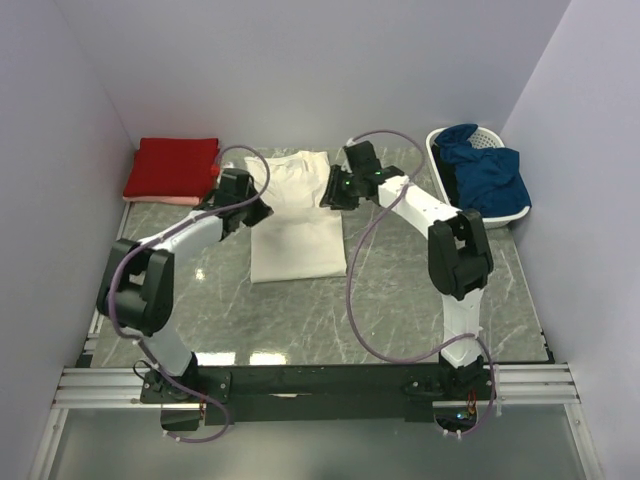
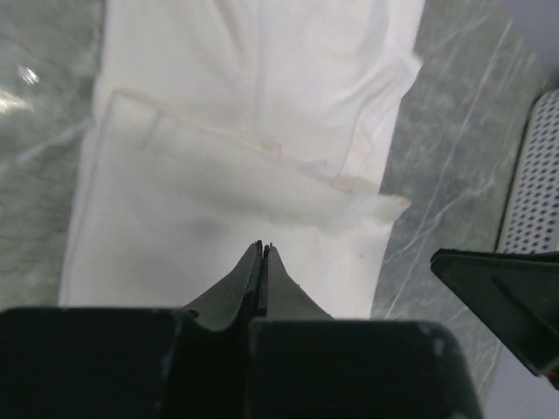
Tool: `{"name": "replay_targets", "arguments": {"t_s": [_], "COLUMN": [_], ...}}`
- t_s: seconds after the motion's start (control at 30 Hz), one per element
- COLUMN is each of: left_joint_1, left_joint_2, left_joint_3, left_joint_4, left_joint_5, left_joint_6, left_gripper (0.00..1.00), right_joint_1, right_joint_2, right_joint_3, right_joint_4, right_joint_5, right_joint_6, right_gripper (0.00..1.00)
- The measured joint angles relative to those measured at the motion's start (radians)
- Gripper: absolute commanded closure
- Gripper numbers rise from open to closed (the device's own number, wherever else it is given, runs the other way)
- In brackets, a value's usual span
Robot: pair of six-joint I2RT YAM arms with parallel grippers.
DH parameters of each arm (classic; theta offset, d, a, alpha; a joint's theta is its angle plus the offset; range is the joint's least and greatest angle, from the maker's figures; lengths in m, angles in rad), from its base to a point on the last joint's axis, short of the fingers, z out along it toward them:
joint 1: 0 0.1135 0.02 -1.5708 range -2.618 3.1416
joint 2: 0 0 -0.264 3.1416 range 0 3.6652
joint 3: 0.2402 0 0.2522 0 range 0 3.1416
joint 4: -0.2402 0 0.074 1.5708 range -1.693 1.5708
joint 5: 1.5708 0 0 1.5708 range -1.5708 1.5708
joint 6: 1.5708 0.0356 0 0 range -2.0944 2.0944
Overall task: Fold and stack the t-shirts
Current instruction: Fold the tshirt
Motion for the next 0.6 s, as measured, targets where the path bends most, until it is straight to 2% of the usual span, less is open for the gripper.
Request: {"name": "replay_targets", "arguments": {"t_s": [0.2,0.33,0.43,0.6], "left_joint_1": [-0.028,-0.022,-0.005,0.053], "left_joint_2": [0.162,0.233,0.252,0.252], "left_joint_3": [0.029,0.063,0.065,0.012], "left_joint_4": [0.014,0.012,0.021,0.062], "left_joint_5": [0.058,0.066,0.068,0.078], "left_joint_6": [0.002,0.002,-0.003,-0.023], "left_gripper": [0.99,0.99,0.99,0.99], "right_joint_1": [0.081,0.092,0.085,0.068], "right_joint_2": [0.148,0.293,0.39,0.407], "right_joint_3": [0.168,0.298,0.375,0.415], "right_joint_4": [-0.027,-0.067,-0.095,-0.108], "right_joint_5": [0.008,0.016,0.024,0.029], "right_joint_6": [-0.027,-0.037,-0.039,-0.042], "right_gripper": [0.59,0.59,0.58,0.55]}}
